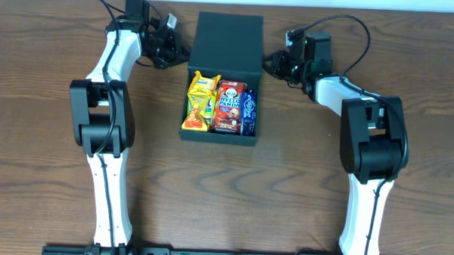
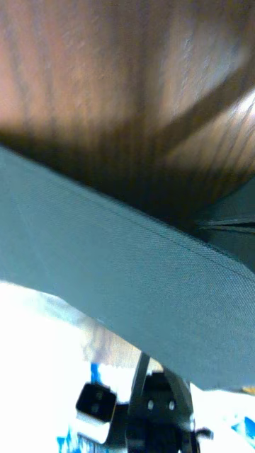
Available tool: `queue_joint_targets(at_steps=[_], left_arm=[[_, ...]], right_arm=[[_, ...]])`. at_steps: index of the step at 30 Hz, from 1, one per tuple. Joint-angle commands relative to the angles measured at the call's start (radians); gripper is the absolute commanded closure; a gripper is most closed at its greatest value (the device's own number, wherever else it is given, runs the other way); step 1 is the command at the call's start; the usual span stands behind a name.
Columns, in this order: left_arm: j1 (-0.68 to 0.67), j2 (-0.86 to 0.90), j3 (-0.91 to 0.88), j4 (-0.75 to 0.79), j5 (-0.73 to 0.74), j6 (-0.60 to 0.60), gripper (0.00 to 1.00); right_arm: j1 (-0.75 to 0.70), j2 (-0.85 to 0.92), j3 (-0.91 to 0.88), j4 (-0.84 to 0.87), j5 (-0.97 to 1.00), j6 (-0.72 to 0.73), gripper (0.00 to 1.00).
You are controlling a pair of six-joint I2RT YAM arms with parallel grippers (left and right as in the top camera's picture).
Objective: Pack container
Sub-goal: 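Grasp the lid edges with both grippers and swing it closed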
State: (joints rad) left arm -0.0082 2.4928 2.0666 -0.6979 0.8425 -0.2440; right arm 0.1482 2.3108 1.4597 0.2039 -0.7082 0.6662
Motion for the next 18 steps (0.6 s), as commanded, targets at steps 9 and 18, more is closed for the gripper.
queue_joint_targets(at_steps=[9,18], left_arm=[[0.005,0.004,0.025,-0.006,0.143,0.066,0.94],[0.035,-0.005,0.06,-0.023,0.18,0.084,0.94]], right_arm=[[-0.014,0.011,0.05,0.103,-0.28,0.007,0.98],[-0.016,0.002,0.161,0.099,-0.452,-0.047,0.98]])
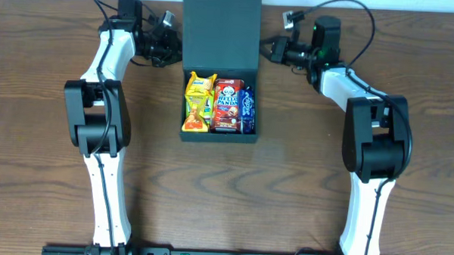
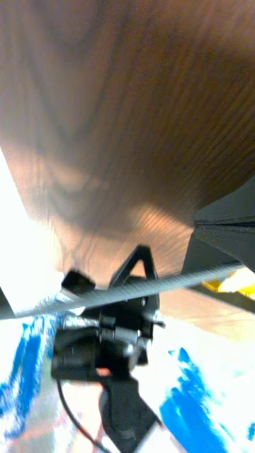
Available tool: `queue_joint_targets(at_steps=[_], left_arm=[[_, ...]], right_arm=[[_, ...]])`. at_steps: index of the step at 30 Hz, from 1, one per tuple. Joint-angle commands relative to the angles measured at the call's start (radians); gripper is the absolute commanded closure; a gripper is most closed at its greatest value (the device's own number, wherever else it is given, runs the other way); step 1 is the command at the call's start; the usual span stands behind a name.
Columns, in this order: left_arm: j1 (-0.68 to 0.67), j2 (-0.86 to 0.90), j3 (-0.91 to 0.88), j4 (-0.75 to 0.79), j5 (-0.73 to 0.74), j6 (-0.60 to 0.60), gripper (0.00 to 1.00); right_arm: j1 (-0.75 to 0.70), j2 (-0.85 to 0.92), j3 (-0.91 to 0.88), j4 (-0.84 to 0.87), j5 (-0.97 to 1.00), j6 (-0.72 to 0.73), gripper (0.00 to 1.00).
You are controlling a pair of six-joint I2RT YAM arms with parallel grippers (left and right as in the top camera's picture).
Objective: Pack container
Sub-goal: 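Grasp the lid edges with both grippers and swing it closed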
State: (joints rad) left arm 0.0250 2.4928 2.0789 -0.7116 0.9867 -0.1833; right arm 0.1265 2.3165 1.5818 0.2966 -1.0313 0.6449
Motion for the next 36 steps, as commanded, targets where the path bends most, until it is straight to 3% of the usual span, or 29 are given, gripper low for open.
queue_joint_targets(at_steps=[1,10,15,20,26,36], left_arm=[[0.001,-0.005,0.061,-0.022,0.035,0.032,0.94],[0.003,-0.005,0.211,-0.189,0.026,0.168,0.94],[0.008,-0.005,0.28,-0.362,0.006,0.299,0.94],[0.009,-0.008,0.296,-0.491,-0.076,0.387,0.94],[0.01,-0.008,0.296,-0.554,-0.115,0.416,0.94],[0.011,-0.077,0.298,-0.595,-0.171,0.415,0.94]], right_arm=[[0.006,-0.004,0.043,0.006,-0.15,-0.026,0.98],[0.006,-0.019,0.045,0.006,-0.211,-0.025,0.98],[0.011,-0.035,0.045,0.001,-0.281,-0.025,0.98],[0.028,-0.035,0.045,-0.114,-0.302,-0.085,0.99],[0.031,-0.035,0.045,-0.282,-0.274,-0.172,0.98],[-0.004,-0.073,0.045,-0.29,-0.148,-0.171,0.98]])
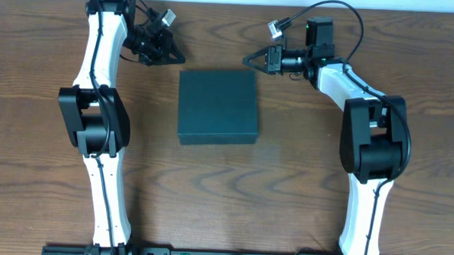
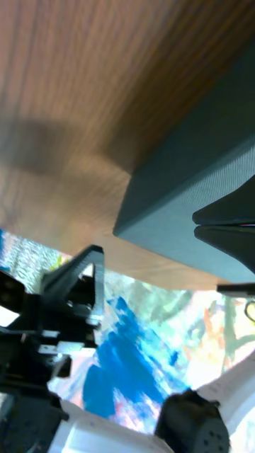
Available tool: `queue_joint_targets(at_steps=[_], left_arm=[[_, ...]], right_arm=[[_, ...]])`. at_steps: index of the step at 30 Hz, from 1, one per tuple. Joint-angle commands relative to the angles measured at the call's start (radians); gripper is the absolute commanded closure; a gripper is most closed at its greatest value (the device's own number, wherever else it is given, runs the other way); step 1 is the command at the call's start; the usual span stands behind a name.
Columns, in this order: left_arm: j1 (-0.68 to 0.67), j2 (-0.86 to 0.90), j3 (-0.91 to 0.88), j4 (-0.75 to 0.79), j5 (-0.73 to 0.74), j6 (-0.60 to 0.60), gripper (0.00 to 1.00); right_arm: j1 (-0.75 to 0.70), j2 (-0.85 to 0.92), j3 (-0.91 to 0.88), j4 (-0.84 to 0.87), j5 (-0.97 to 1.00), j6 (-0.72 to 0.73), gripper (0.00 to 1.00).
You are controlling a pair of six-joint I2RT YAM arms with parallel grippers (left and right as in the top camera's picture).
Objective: Pack container
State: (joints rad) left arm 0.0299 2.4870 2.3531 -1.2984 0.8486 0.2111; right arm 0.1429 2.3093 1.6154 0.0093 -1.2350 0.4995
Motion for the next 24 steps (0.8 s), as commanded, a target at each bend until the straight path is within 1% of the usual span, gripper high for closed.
queue_joint_targets(at_steps=[1,8,12,15,18,20,24], left_arm=[[0.006,-0.098,0.024,-0.011,-0.038,0.02,0.94],[0.005,-0.263,0.024,-0.013,-0.048,0.009,0.94],[0.002,-0.356,0.024,-0.02,-0.052,-0.017,0.94],[-0.006,-0.444,0.024,-0.068,-0.115,-0.017,0.94],[-0.013,-0.528,0.024,-0.127,-0.177,-0.017,0.94],[-0.017,-0.579,0.024,-0.156,-0.187,-0.016,0.94],[-0.018,-0.684,0.024,-0.198,-0.194,-0.006,0.94]], right_arm=[[-0.031,-0.083,0.012,-0.002,0.084,-0.027,0.98],[-0.104,-0.19,0.012,-0.002,0.194,-0.027,0.98],[-0.135,-0.248,0.012,-0.002,0.239,-0.038,0.98],[-0.146,-0.303,0.012,-0.011,0.24,-0.037,0.98],[-0.146,-0.368,0.012,-0.047,0.24,-0.043,0.98],[-0.146,-0.41,0.012,-0.087,0.24,-0.057,0.98],[-0.145,-0.5,0.012,-0.22,0.242,-0.12,0.98]])
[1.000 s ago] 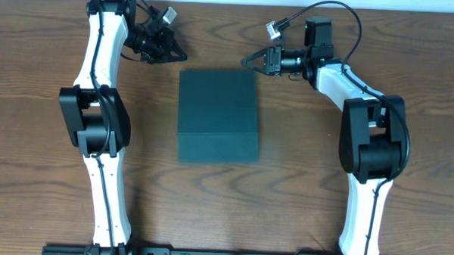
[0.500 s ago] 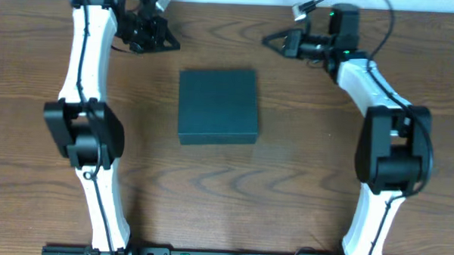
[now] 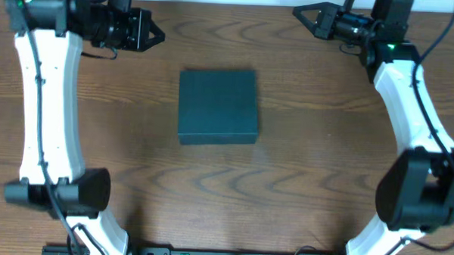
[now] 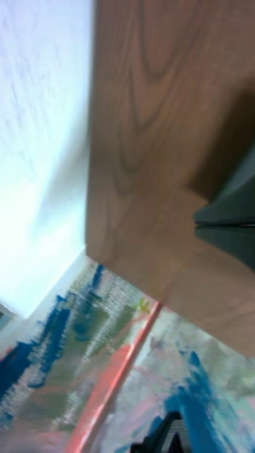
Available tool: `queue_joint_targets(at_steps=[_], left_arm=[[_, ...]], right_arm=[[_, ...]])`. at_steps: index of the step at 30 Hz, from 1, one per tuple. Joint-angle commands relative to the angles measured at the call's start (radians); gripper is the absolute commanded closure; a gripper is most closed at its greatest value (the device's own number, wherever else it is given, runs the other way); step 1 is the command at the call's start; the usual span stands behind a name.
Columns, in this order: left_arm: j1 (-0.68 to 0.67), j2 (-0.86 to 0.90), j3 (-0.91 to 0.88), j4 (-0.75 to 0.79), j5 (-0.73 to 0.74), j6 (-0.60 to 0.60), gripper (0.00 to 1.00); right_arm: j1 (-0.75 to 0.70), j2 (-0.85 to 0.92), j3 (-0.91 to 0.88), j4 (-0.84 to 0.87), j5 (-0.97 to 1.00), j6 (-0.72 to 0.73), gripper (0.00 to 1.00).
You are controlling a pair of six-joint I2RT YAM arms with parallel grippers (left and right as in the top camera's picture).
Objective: Pack container
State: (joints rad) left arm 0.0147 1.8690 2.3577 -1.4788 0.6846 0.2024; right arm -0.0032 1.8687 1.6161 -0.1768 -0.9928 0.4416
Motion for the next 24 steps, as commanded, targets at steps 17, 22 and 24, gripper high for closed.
queue_joint_targets(at_steps=[17,22,24], left_arm=[[-0.002,-0.329,0.019,-0.127,-0.067,-0.095,0.05],[-0.002,-0.332,0.019,-0.151,-0.068,-0.094,0.05],[-0.002,-0.332,0.019,-0.151,-0.068,-0.094,0.05]], right_arm=[[0.078,-0.556,0.011,-0.767,0.351,-0.349,0.98],[0.078,-0.698,0.011,-0.996,0.453,-0.396,0.98],[0.078,-0.771,0.009,-1.09,0.529,-0.396,0.98]])
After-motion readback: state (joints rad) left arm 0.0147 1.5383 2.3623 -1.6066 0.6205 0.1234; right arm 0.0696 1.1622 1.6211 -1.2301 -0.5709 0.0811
